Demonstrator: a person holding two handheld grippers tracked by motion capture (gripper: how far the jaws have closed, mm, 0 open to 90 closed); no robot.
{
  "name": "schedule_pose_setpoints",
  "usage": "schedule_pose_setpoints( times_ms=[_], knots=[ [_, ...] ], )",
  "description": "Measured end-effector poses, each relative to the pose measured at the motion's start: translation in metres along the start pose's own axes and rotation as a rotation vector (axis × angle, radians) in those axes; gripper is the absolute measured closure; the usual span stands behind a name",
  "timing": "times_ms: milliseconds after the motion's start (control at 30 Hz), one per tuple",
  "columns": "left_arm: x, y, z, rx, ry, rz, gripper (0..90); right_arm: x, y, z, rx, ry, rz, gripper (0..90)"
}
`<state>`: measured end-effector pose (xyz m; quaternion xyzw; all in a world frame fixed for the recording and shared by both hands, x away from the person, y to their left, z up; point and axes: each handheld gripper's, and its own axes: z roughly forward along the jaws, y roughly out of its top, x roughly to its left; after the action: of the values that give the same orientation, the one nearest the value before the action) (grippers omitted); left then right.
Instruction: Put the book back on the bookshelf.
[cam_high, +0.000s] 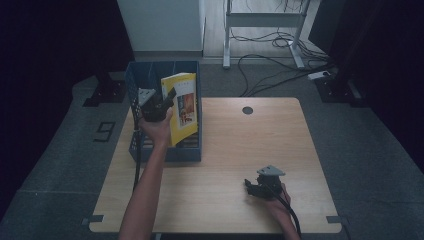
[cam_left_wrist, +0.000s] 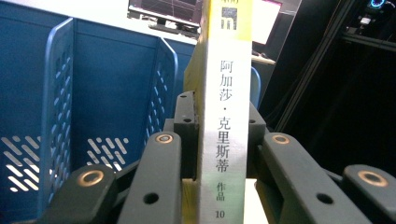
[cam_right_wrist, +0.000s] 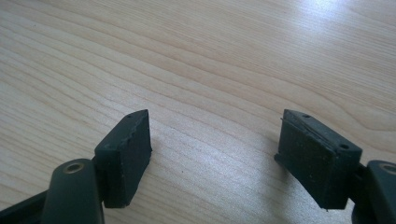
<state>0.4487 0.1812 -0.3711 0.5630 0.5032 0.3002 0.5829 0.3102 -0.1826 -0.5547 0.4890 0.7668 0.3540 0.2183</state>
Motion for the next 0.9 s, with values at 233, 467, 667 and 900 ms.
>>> schedule_pose_setpoints(
  times_ms=[233,467,667,900],
  knots=[
    [0.000,-0.007,0.011,0.011,0.005,-0.002,75.3,0.000,0.000,0.000,0.001,0.000,0.001,24.7],
    [-0.004,-0.014,0.019,0.021,0.011,0.008,75.3,0.000,0.000,0.000,0.000,0.000,0.001,24.7],
    [-0.005,-0.016,0.024,0.019,0.026,0.012,75.3,0.000,-0.001,-0.001,0.000,-0.001,0.003,24.7],
    [-0.004,-0.021,0.031,0.022,0.034,0.009,75.3,0.000,-0.001,-0.001,0.000,0.000,0.003,24.7]
  ],
)
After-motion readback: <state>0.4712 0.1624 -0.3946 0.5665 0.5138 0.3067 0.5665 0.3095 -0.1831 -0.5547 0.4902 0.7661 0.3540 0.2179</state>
